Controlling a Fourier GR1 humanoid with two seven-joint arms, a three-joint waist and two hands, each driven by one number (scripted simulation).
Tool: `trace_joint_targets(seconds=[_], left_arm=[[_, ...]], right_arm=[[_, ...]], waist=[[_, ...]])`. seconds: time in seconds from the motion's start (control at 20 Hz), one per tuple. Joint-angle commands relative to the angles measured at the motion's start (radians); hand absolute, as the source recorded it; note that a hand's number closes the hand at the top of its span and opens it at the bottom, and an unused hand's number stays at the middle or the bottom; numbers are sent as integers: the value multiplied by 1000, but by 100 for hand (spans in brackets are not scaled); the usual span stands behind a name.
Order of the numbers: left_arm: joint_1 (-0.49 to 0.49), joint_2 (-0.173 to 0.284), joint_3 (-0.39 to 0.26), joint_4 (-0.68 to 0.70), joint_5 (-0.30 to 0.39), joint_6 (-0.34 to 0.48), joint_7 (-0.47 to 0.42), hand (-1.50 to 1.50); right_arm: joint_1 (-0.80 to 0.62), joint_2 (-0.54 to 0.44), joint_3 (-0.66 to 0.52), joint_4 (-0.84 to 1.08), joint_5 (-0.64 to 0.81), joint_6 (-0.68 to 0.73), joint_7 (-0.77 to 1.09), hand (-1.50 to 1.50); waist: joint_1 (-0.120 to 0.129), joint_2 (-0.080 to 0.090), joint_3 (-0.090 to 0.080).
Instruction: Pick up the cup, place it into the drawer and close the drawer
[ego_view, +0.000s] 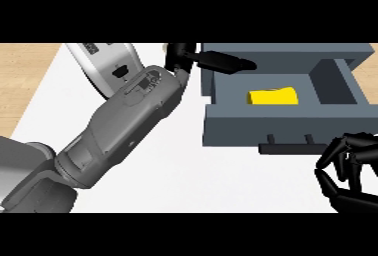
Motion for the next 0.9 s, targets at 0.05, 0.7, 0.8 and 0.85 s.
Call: trace_joint_targets(seconds=[0.05,0.7,0.8,0.85], left_arm=[[72,112,46,-108,0,-56,40,-150],[365,314,135,-427,17,-117,91,-150],[415,316,131,-452,19,-134,84,-150],[425,313,127,-508,23,-98,113,-150]], right_arm=[[25,8,50,7,187,-43,-25,150],[-116,34,294,333,675,-241,-153,150],[-169,-2,300,442,738,-254,-178,150],[-218,5,317,496,781,-267,-149,150]], waist=[[11,1,0],[30,4,0],[37,7,0],[55,5,1]])
